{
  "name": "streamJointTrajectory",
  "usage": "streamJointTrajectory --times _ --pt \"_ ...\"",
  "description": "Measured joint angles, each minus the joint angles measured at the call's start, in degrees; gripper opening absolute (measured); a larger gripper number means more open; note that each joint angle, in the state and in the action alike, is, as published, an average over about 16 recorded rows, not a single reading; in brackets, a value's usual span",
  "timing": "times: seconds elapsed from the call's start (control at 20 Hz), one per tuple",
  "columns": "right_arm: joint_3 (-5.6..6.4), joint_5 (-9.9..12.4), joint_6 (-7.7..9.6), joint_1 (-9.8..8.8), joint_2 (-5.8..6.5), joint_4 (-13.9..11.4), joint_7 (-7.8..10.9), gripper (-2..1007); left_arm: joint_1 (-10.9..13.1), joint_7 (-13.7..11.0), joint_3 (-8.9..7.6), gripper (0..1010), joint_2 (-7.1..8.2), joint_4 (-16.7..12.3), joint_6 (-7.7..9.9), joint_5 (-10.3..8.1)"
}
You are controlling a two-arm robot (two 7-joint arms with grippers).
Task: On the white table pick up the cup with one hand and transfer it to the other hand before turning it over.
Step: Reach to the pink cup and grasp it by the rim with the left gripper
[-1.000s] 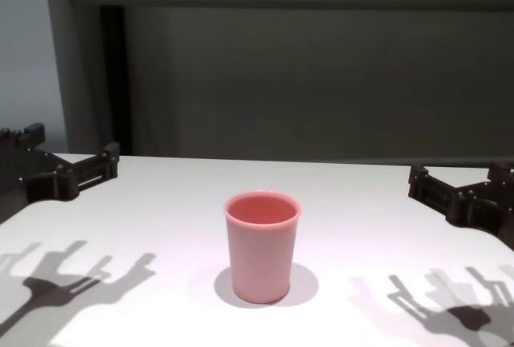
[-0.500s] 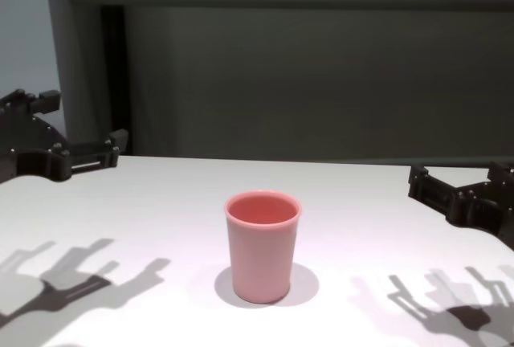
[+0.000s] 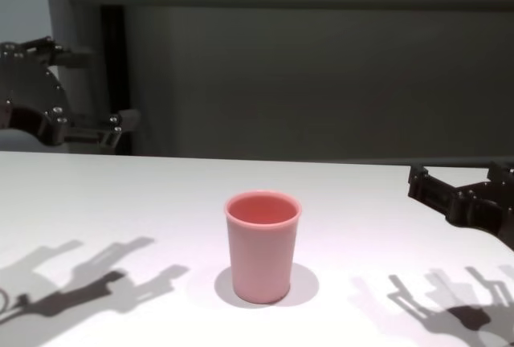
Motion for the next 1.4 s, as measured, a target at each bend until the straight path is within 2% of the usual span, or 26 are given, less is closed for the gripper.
streamJointTrajectory --times 0.3,0.6,1.0,1.4 --pt "0.0 0.0 0.0 0.0 0.0 0.0 0.0 1002 -5.51 -7.21 4.71 1001 5.1 -0.55 -0.74 2.77" --pt "0.0 0.0 0.0 0.0 0.0 0.0 0.0 1002 -11.27 -13.28 9.69 1001 8.33 -0.74 -1.9 6.22" --pt "0.0 0.0 0.0 0.0 0.0 0.0 0.0 1002 -19.42 -20.64 16.04 1001 10.34 -0.25 -4.51 11.35" --pt "0.0 0.0 0.0 0.0 0.0 0.0 0.0 1002 -27.11 -27.7 22.27 1001 10.43 1.48 -8.73 15.77"
